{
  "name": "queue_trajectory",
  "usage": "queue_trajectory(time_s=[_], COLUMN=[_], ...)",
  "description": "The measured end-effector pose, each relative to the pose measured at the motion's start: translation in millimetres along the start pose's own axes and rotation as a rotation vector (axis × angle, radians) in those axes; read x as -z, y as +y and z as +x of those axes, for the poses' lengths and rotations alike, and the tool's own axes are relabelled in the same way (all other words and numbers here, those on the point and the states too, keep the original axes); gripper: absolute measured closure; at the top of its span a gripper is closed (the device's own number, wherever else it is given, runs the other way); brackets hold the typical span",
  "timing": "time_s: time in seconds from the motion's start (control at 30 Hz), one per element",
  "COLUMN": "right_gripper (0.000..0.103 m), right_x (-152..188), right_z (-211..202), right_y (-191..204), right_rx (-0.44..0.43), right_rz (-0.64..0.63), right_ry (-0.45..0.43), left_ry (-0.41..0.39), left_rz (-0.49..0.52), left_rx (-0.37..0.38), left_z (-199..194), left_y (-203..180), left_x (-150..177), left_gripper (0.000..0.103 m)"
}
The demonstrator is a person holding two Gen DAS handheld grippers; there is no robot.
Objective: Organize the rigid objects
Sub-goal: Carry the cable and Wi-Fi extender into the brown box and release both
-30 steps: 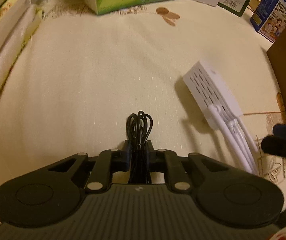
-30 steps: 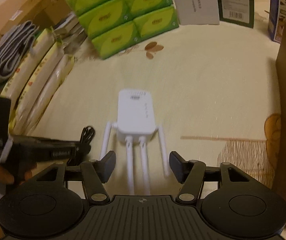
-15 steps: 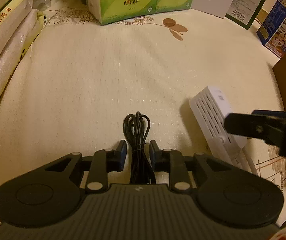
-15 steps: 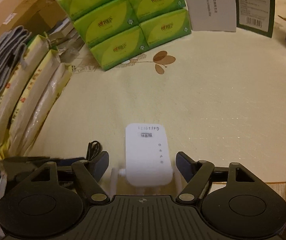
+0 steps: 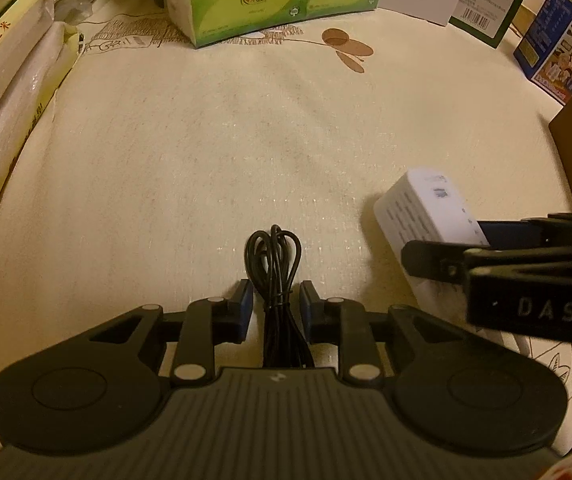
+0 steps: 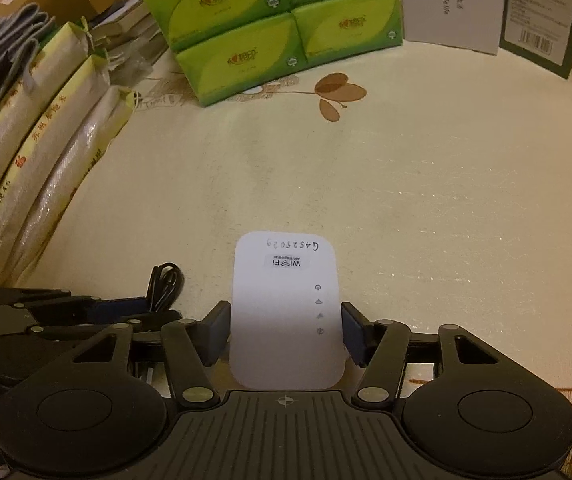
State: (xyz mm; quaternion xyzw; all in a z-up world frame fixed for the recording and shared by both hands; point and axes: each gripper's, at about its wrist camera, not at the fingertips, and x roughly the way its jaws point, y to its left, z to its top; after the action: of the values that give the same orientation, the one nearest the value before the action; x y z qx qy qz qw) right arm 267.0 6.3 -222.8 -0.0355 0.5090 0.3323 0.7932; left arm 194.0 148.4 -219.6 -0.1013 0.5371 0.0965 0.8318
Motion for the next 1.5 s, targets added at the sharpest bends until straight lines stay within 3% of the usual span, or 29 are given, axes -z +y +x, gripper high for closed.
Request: queue_trajectory(time_s=[0.33, 0.83, 1.1, 1.5], right_gripper=[0.05, 0.05, 0.05, 0.05], right_x=[5, 14, 23, 27], right_z=[-3, -22, -55, -134], right_y=[7, -4, -10, -25], right_rx=[0.022, 0.015, 0.02, 0.044], right_rz=[-0.032, 0.033, 0.082, 0.15], right_ry=[-0.019, -0.04, -0.08, -0.205], left_ry=[-0.003, -0.012, -0.037, -0.131], left_rz=[0.006, -0.015, -0.015, 0.085], left_rx=[-0.01, 0.016, 0.048, 0.124], left_z=[1, -13, -41, -101], left_y=[0, 4, -10, -63], left_x=[-1, 0, 1, -15], left_gripper=[0.089, 0.092, 0.092, 0.092])
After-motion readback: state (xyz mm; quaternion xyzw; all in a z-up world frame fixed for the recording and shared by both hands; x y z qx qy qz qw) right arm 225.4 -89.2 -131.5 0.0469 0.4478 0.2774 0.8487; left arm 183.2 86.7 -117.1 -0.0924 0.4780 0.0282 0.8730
